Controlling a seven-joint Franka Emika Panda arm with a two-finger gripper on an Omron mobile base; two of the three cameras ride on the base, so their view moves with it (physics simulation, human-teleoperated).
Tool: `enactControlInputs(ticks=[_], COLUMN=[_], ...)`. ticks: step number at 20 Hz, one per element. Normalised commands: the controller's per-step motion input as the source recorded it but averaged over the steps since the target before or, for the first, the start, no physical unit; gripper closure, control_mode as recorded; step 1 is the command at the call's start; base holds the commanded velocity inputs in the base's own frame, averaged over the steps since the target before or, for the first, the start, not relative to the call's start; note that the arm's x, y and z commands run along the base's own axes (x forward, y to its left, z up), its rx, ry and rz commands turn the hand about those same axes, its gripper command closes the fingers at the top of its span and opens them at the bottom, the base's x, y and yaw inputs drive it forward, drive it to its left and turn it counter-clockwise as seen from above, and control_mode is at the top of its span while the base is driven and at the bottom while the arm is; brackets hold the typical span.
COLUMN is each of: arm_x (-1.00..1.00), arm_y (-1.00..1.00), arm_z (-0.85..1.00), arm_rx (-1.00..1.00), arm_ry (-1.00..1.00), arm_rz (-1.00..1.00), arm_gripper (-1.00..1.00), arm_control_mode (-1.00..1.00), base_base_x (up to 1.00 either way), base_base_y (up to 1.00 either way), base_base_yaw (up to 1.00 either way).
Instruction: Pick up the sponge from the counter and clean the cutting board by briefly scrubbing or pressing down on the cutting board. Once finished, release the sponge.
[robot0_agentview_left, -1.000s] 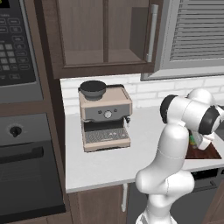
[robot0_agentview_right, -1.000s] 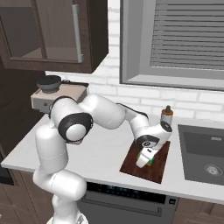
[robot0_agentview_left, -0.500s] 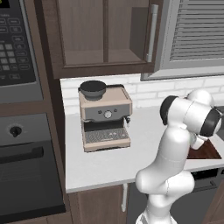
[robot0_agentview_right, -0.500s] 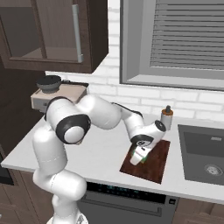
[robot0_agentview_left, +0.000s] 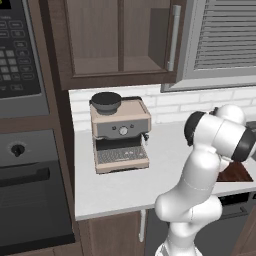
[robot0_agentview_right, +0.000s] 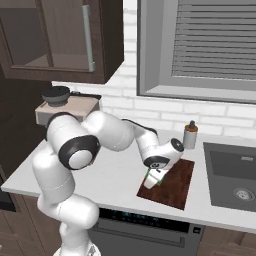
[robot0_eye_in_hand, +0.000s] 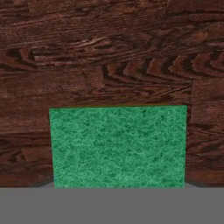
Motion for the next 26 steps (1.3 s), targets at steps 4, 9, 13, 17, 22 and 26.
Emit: enactControlInputs(ticks=[4, 9, 13, 17, 22, 26], arm_x=[0.00, 0.00, 0.00, 0.00, 0.00, 0.04], arm_y=[-0.26, -0.47, -0.51, -0.48, -0.46, -0.17], arm_z=[0.00, 0.00, 0.00, 0.00, 0.00, 0.00], arm_rx=[0.00, 0.00, 0.00, 0.00, 0.00, 0.00], arm_ry=[-0.06, -0.04, -0.01, 0.00, -0.01, -0.01], arm_rz=[0.00, 0.00, 0.00, 0.00, 0.00, 0.00], arm_gripper=[1.00, 1.00, 1.00, 1.00, 1.00, 1.00], arm_control_mode=[-1.00, -1.00, -1.00, -1.00, -1.00, -1.00], base_base_x=[0.00, 0.00, 0.00, 0.00, 0.00, 0.00], base_base_y=[0.00, 0.00, 0.00, 0.00, 0.00, 0.00], base_base_yaw=[0.00, 0.00, 0.00, 0.00, 0.00, 0.00])
